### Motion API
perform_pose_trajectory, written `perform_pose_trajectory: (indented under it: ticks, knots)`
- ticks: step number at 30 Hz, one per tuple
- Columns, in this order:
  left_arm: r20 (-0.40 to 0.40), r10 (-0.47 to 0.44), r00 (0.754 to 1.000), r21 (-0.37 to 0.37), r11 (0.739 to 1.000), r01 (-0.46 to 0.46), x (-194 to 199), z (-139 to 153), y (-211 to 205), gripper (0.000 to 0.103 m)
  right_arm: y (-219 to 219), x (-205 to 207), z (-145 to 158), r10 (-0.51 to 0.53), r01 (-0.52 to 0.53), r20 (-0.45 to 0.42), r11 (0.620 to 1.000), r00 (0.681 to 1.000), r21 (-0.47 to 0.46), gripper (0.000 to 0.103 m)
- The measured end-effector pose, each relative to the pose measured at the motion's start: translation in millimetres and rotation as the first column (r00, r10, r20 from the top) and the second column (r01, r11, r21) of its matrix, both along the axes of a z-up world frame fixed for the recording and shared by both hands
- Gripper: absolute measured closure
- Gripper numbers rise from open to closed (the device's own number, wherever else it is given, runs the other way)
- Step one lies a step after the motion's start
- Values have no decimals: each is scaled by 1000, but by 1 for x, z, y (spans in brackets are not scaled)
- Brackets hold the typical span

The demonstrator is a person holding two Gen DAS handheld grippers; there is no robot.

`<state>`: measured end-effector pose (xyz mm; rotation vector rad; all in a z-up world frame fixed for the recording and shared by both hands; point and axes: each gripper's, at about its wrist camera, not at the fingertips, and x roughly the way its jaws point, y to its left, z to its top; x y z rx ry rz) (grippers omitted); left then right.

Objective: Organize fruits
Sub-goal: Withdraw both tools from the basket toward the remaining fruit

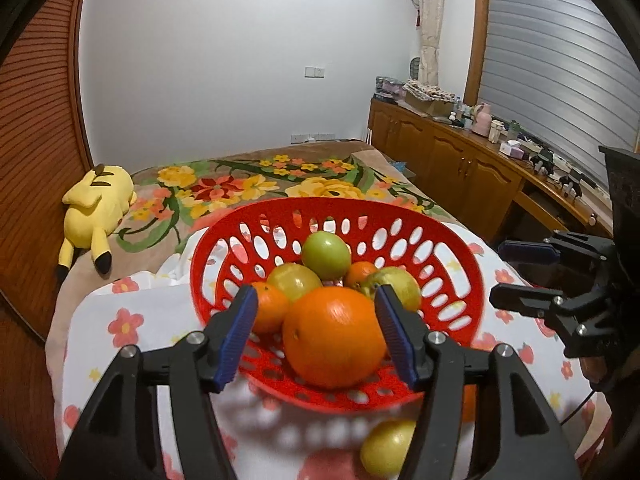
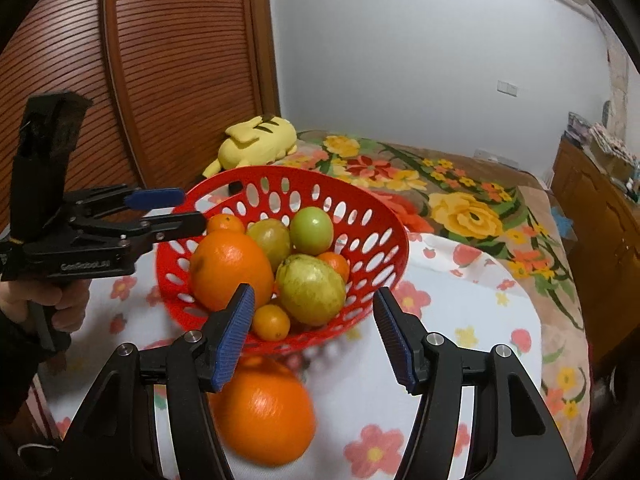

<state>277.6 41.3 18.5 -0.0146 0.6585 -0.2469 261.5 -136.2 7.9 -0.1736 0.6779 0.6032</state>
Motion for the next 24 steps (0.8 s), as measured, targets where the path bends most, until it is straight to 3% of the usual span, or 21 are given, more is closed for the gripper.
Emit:
perform_pose_trajectory:
  ticks: [10, 24]
  knots:
    - [17, 11, 1000, 9, 1000, -11, -47, 6, 5, 41, -11, -39, -9, -32, 32, -7, 999, 999, 29, 37]
    - [-37, -5, 999, 25, 1000, 6, -89, -20, -2, 41, -4, -69, -34, -15, 19, -52, 998, 999, 68, 33]
